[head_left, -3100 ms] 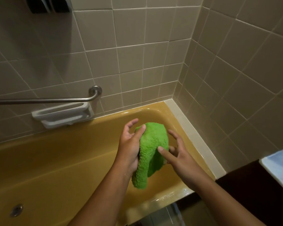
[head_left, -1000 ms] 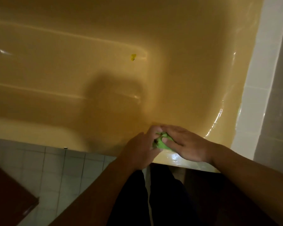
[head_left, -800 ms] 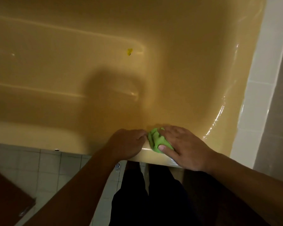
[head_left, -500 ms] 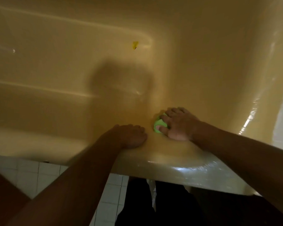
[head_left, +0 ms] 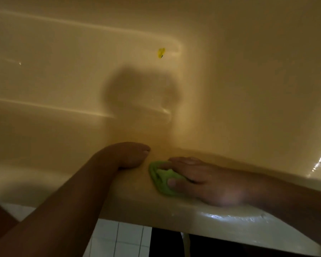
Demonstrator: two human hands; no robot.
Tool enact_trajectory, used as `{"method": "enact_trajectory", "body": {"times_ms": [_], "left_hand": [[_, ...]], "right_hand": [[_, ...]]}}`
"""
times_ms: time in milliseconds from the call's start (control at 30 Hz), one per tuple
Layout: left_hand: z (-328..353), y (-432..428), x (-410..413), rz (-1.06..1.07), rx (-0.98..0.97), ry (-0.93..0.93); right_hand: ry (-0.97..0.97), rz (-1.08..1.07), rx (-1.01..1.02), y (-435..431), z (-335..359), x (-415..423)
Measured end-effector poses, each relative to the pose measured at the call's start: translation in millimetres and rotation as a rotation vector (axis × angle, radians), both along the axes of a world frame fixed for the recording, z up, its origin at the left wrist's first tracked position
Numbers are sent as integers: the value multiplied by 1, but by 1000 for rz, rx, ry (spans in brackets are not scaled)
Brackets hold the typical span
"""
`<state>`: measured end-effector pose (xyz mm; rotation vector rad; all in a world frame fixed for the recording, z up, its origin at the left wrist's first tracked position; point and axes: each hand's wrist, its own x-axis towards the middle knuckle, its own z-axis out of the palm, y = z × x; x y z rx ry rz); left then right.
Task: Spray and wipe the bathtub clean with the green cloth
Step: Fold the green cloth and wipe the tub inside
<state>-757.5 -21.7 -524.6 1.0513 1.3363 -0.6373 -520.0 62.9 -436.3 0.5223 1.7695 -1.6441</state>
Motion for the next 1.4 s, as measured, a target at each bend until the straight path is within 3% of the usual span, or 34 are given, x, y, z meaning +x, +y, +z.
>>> {"method": "enact_trajectory", "body": {"times_ms": [133,300,400,467,533,633,733,800,900,1067,1133,1267,1400], "left_hand": [[-7,1,1,0,-5,-4],[-21,-3,-4,-19,-22,24],[-23,-5,-3,-40,-21,30],[-24,-6,-6,-46,-15,35],[-24,-7,-10,-27,-15,41],[-24,-6,-19,24,5,46],[-26,-8,-27,28,3,39],[-27,-9,-29,28,-6,34],[-27,-9,-32,15,2,38],[-32,-11,-30,-33,-4,47],[-35,-12,-30,-30,-5,50],[-22,-16,-33,-15,12,71],[23,-22,-44,-7,57,86]], "right_hand": [[-56,16,70,4,-33,-7],[-206,309,548,28,-185,-22],[-244,353,745,30,-230,-42],[-236,313,689,20,-236,-55],[-208,203,451,9,-214,-59],[-118,16,173,-6,-129,-57],[36,-10,53,-18,-37,-46],[81,7,41,-19,-19,-41],[13,-2,76,-9,-61,-48],[-147,201,483,13,-208,-43],[-221,207,587,13,-233,-56],[-240,67,393,-9,-211,-73],[-127,-81,145,-16,-120,-61]]}}
